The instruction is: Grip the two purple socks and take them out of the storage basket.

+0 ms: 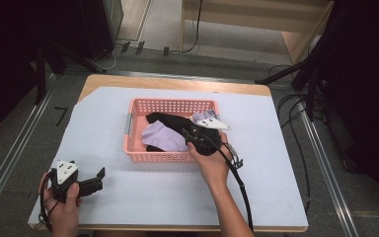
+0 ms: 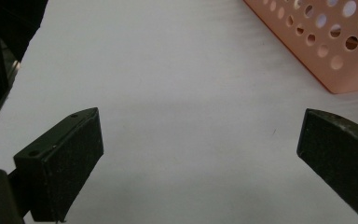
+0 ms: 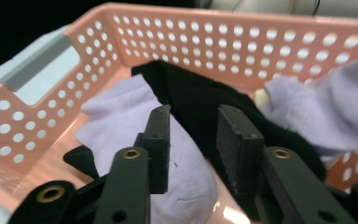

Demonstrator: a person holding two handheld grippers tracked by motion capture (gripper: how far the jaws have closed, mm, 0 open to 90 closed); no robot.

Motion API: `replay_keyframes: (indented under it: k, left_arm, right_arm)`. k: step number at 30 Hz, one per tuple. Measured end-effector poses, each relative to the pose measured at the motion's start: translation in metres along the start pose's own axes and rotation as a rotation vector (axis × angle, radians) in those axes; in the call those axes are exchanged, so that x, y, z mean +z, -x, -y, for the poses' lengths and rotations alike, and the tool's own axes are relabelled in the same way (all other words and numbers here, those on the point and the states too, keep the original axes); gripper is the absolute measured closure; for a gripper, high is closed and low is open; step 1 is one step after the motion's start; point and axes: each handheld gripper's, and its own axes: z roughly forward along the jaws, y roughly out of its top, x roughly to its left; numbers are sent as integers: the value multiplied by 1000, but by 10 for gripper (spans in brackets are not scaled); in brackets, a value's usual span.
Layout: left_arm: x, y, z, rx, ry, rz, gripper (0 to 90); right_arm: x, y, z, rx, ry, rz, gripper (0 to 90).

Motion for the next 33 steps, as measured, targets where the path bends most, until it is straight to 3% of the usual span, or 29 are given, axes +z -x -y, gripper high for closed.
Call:
replay_keyframes:
  k: [3,11,16,23,24,28,29,33]
  left_arm:
    - [0,0,0,-3,0,1,12]
    - [0,0,0,-4,-3,3,11]
    - [0,0,0,-3,-5,1,11]
    - [1,0,0,-4,-3,2,12]
    - [1,0,0,-4,-4,2,12]
    - [1,0,0,-5,-4,3,12]
    - [1,0,0,-5,-5,3,12]
    - [1,-1,0,-5,-4,10,13]
  right_arm:
    - [9,-2,-1,51,-43,7,708]
    - [31,-8,-5,85,-171,69,737]
    - [41,-9,-7,128,-241,81,701]
    - [59,-13,-5,105,-369,112,579]
    - [60,-12,-6,108,-376,110,598]
    - [62,-12,-6,132,-421,105,830]
    - [61,-12,-6,119,-413,107,872]
    - [52,-10,-9,129,-338,92,894]
